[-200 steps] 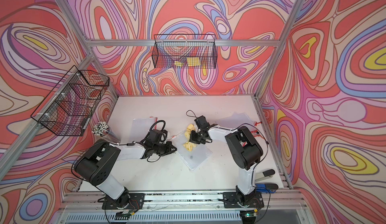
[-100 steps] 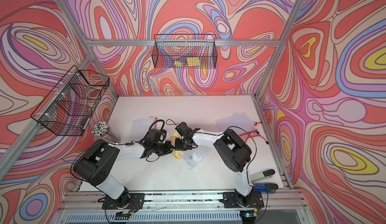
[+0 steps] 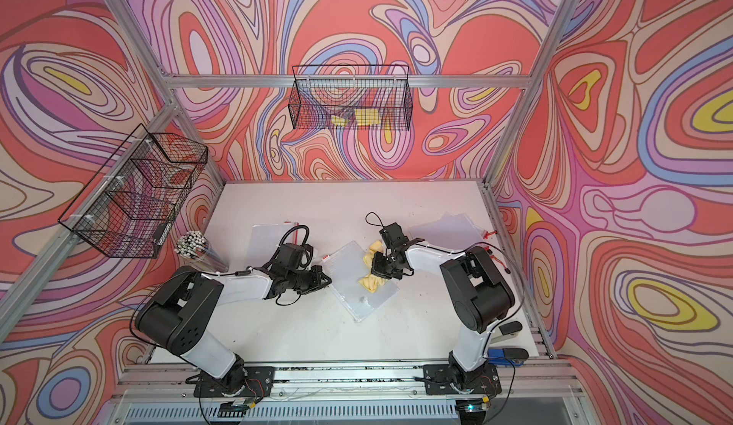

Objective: Wipe the document bag
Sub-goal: Wipe the dirt from the document bag.

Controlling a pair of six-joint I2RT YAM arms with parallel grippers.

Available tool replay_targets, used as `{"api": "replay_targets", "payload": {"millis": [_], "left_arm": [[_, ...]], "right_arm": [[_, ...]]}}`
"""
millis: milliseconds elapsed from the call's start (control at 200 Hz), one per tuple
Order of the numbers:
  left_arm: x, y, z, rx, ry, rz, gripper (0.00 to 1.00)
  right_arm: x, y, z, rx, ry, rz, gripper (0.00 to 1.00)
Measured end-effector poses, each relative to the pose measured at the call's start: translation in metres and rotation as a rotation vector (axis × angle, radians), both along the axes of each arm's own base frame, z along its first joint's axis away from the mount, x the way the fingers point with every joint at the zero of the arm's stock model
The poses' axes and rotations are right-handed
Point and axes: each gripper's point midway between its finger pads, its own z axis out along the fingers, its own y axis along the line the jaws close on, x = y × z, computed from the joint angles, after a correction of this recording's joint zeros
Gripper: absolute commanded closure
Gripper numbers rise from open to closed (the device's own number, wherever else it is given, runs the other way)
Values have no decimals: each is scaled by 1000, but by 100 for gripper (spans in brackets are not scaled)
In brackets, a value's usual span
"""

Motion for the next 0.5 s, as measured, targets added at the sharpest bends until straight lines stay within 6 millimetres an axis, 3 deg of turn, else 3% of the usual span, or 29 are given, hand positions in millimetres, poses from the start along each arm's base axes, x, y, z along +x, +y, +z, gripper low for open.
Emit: {"api": "replay_targets", "payload": {"millis": [85, 145, 260, 341, 406, 501], "left_arm": [[0, 4, -3, 13, 8, 13, 100], [1, 6, -3, 14, 10, 23, 100], [2, 7, -3, 16, 11, 28, 100], [2, 7, -3, 18, 13, 28, 100], [2, 7, -3, 20, 17, 28, 100], [2, 8, -3, 25, 19, 29, 100]], "right_arm": [[-4, 13, 1, -21, -10, 32, 100], [-9, 32, 1, -36, -13, 73, 100], [-30, 95, 1, -10, -23, 198, 100], [-45, 125, 0, 31, -23, 255, 100], [-51, 132, 0, 47, -21, 263, 100], [-49, 124, -1, 62, -17, 245, 100]]}}
